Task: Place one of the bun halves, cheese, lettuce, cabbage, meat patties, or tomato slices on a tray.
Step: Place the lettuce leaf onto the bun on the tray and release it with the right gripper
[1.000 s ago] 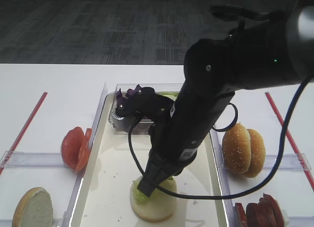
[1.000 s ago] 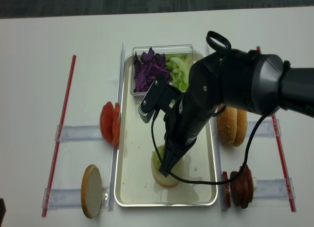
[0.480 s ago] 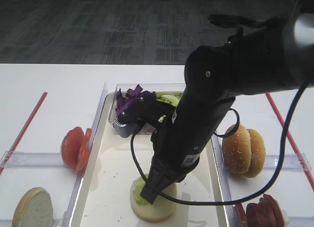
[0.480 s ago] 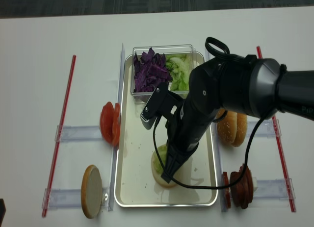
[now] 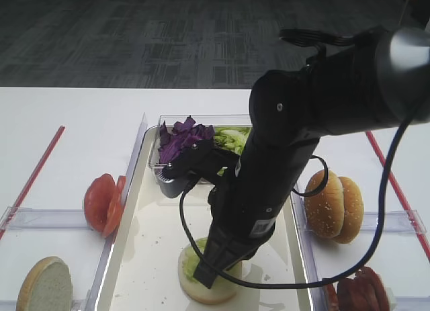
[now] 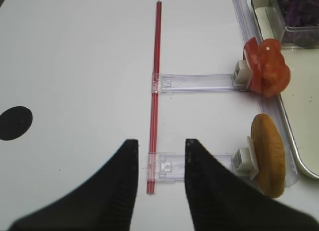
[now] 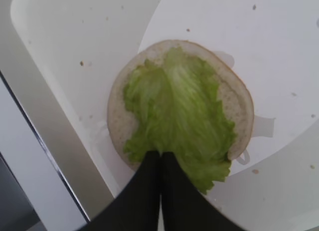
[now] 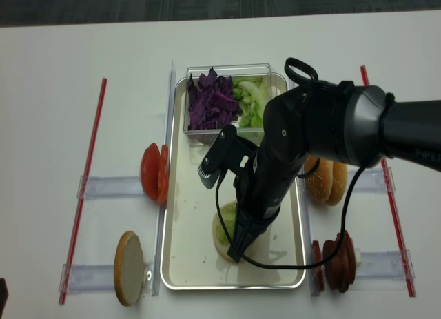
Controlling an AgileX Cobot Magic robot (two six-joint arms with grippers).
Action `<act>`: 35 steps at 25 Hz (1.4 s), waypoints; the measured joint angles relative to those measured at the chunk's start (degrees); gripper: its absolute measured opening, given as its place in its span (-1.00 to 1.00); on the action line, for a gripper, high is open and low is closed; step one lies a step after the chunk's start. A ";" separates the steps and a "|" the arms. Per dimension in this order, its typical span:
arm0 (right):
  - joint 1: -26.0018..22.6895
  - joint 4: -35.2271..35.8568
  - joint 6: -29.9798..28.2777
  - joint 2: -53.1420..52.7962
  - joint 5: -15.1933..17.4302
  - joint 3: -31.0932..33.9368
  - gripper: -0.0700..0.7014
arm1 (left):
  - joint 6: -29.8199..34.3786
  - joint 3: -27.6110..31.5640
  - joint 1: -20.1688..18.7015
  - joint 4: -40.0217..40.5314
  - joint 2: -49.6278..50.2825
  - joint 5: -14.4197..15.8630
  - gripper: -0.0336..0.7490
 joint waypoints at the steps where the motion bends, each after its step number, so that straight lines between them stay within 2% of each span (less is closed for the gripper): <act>1: 0.00 0.04 0.00 0.00 0.00 0.00 -0.74 | 0.00 0.00 0.00 0.00 0.00 0.00 -0.34; 5: 0.00 0.15 0.00 0.00 0.00 0.00 -0.72 | 0.00 0.00 0.00 0.00 0.00 0.00 -0.34; 12: 0.00 0.27 0.00 0.00 0.00 0.00 -0.54 | 0.00 0.00 0.00 0.00 0.00 0.00 -0.34; 18: 0.00 0.40 0.00 0.00 0.00 0.00 -0.50 | 0.00 0.00 0.00 0.00 0.00 0.00 -0.34; 21: 0.00 0.40 0.00 0.00 0.00 0.00 -0.37 | 0.00 0.00 0.00 0.00 0.00 0.00 -0.34; 22: 0.00 0.40 0.00 0.00 0.00 0.00 -0.26 | 0.00 0.00 0.00 0.00 0.00 0.00 -0.34; 25: 0.00 0.40 0.00 0.00 0.00 0.00 -0.09 | 0.00 0.00 0.00 0.00 0.00 0.00 -0.34; 35: 0.00 0.84 -1.06 0.00 -0.10 0.00 0.01 | 0.00 0.00 0.00 0.00 0.00 0.00 -0.34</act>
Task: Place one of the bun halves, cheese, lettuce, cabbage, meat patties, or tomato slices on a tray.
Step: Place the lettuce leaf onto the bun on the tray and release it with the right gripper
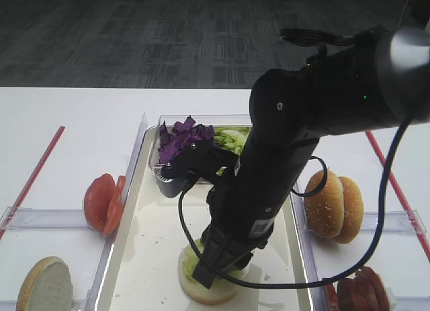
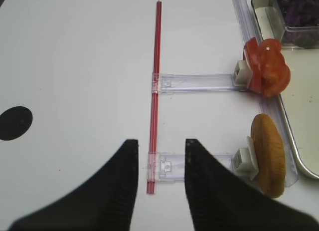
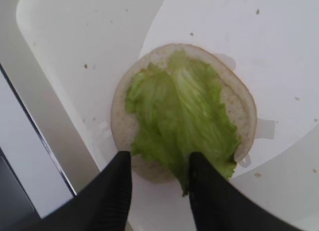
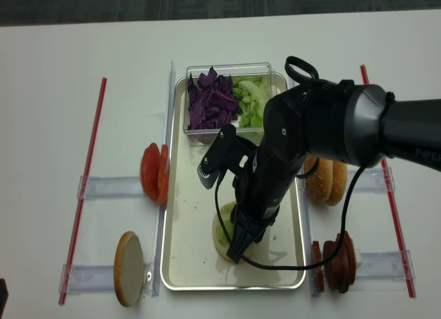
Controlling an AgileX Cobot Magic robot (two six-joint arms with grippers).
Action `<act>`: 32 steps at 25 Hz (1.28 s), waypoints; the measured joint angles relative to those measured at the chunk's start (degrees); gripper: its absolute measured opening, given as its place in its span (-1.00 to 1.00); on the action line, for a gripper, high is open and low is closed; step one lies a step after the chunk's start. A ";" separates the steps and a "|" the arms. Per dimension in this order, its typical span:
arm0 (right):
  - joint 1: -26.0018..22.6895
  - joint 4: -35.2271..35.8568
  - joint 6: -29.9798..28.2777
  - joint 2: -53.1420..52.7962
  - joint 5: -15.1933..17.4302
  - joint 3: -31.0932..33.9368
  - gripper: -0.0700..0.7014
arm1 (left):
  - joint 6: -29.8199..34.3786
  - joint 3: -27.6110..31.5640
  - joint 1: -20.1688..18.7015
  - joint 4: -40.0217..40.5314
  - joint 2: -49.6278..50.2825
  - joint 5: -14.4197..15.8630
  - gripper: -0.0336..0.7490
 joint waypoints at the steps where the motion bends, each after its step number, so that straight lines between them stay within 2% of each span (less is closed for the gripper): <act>1: 0.00 0.14 0.00 0.00 -0.11 0.00 0.02 | 0.00 0.00 0.00 0.00 0.00 0.00 -0.34; 14: 0.13 0.39 -0.22 -1.71 -1.85 0.00 0.07 | 0.00 0.00 0.00 0.00 0.00 0.00 -0.34; 20: 0.13 0.39 -0.22 -3.59 -5.50 0.00 0.07 | 0.00 0.00 0.00 0.00 0.00 0.00 -0.34; 32: 0.13 0.42 -0.22 -6.24 -7.18 0.00 0.07 | 0.00 0.00 0.00 0.00 0.00 0.00 -0.34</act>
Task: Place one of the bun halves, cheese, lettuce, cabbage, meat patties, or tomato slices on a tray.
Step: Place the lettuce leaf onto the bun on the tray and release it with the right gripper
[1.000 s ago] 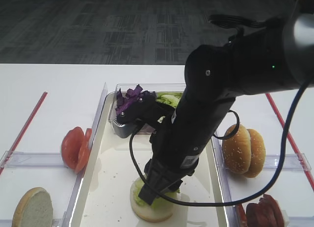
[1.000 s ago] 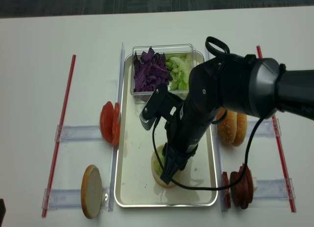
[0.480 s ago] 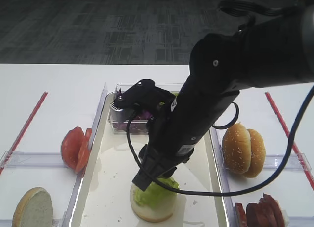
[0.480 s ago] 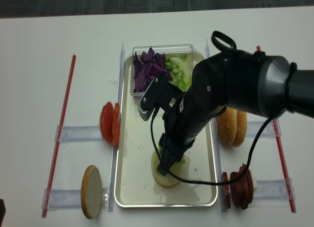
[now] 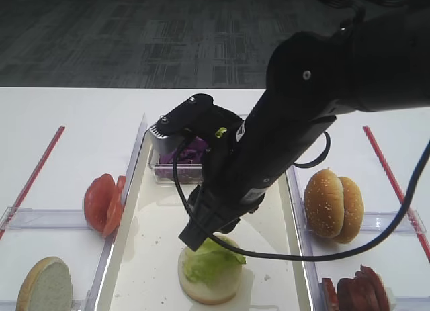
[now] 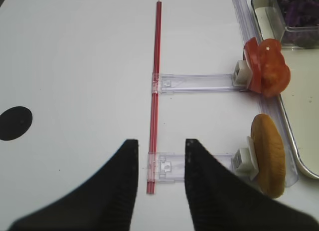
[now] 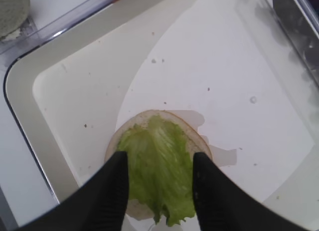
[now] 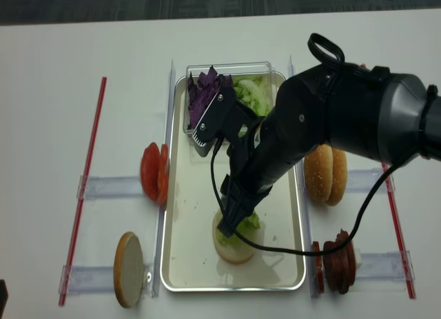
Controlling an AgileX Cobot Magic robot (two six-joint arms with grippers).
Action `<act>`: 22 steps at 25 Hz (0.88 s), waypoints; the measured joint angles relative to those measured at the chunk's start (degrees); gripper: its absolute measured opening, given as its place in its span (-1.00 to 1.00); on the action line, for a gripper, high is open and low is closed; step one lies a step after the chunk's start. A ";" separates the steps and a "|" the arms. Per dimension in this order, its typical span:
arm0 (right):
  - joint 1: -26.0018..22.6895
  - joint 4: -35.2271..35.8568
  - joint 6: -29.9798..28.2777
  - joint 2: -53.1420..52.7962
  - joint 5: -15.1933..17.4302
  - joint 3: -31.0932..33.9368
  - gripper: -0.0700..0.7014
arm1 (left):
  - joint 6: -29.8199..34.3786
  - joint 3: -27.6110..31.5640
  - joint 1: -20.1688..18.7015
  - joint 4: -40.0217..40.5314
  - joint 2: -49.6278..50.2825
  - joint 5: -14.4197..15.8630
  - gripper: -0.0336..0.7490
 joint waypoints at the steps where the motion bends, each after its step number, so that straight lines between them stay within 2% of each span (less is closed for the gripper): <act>1: 0.00 0.00 0.00 -0.09 0.00 0.00 0.07 | 0.00 0.00 0.00 0.00 0.00 0.00 -0.34; 11: -2.09 0.00 0.00 -1.23 -0.40 0.00 0.07 | 0.00 0.00 0.00 0.00 0.00 0.00 -0.34; 16: -5.59 -0.61 0.00 -1.23 -1.02 -0.65 0.07 | 0.00 0.00 0.00 0.00 0.00 0.00 -0.34; 22: -11.66 -0.75 0.11 -1.23 -4.77 -2.61 0.07 | 0.00 0.00 0.00 0.00 0.00 0.00 -0.34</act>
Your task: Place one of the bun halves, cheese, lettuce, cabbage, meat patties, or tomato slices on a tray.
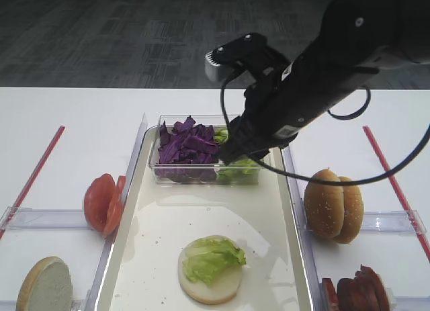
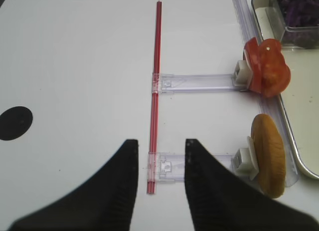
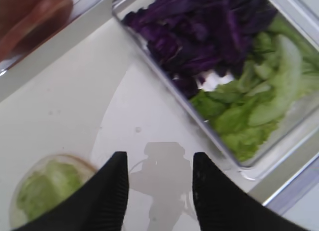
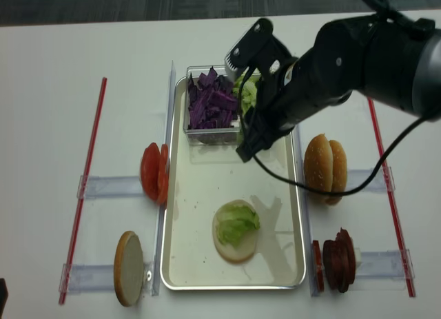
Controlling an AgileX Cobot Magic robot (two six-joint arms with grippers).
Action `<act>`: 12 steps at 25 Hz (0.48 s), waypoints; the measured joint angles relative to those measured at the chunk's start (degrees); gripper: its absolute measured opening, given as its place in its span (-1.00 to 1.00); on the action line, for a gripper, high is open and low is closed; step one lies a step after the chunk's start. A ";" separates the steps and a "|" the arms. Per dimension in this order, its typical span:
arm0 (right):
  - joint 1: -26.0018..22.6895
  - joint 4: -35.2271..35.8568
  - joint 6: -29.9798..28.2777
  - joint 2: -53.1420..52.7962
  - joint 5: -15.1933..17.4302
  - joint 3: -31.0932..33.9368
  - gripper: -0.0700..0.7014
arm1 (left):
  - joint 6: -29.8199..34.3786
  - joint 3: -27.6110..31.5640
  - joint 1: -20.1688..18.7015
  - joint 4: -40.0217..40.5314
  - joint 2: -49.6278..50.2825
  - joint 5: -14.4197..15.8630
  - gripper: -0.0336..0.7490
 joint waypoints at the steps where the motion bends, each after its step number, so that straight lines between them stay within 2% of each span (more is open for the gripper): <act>1: -1.30 0.00 0.00 0.00 -0.69 0.00 0.07 | 0.00 0.00 0.00 0.00 0.00 0.00 -0.34; 7: -8.79 0.00 0.85 0.00 -3.88 0.00 0.07 | 0.00 0.00 0.00 0.00 0.00 0.00 -0.34; 8: -11.28 -0.15 1.85 0.00 -4.52 0.00 0.07 | 0.00 0.00 0.00 0.00 0.00 0.00 -0.34; 12: -14.43 -0.86 2.98 0.00 -4.67 0.00 0.07 | 0.00 0.00 0.00 0.00 0.00 0.00 -0.34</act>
